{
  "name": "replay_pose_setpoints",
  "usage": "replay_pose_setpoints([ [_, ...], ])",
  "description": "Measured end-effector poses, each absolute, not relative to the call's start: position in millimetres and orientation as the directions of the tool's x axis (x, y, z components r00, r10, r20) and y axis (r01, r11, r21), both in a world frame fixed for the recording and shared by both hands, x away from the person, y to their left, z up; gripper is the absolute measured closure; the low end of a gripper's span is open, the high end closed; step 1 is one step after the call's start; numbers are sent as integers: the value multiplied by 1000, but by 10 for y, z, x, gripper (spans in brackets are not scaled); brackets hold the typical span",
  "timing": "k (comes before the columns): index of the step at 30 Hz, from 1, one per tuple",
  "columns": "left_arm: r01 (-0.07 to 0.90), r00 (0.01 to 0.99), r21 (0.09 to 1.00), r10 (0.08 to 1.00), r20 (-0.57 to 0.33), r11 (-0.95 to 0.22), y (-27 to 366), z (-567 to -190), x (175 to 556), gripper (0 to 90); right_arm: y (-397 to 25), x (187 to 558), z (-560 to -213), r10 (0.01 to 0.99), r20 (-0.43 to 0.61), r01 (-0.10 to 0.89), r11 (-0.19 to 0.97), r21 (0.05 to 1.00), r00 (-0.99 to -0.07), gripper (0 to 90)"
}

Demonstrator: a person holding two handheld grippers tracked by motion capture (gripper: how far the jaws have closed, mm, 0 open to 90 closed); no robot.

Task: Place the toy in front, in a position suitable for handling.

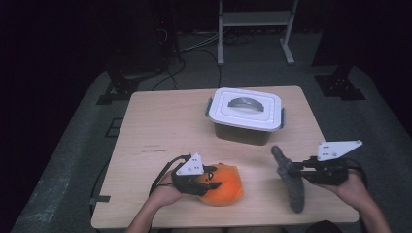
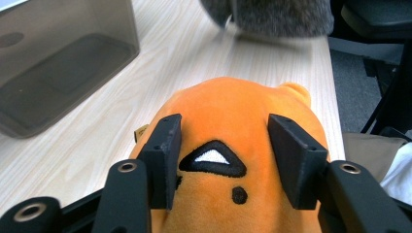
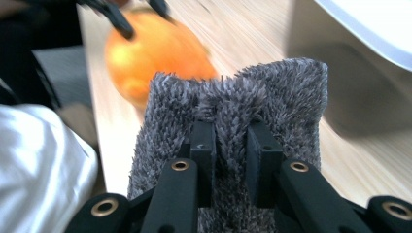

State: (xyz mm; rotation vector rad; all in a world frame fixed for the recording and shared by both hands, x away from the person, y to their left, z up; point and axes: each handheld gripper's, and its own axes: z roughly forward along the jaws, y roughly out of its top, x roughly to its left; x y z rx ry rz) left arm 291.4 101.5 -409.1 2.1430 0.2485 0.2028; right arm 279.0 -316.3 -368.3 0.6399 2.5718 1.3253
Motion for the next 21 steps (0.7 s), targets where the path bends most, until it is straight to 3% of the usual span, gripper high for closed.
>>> replay_pose_setpoints([
  [8,100,968,835,248,45,-542,1020,-4101,2918,424,-3458,2780,-3738,537,0,365,573,734,-843,752],
  [21,97,971,833,236,41,-544,1046,-4086,2914,359,-3083,2967,-4208,474,135,401,521,753,-870,664],
])
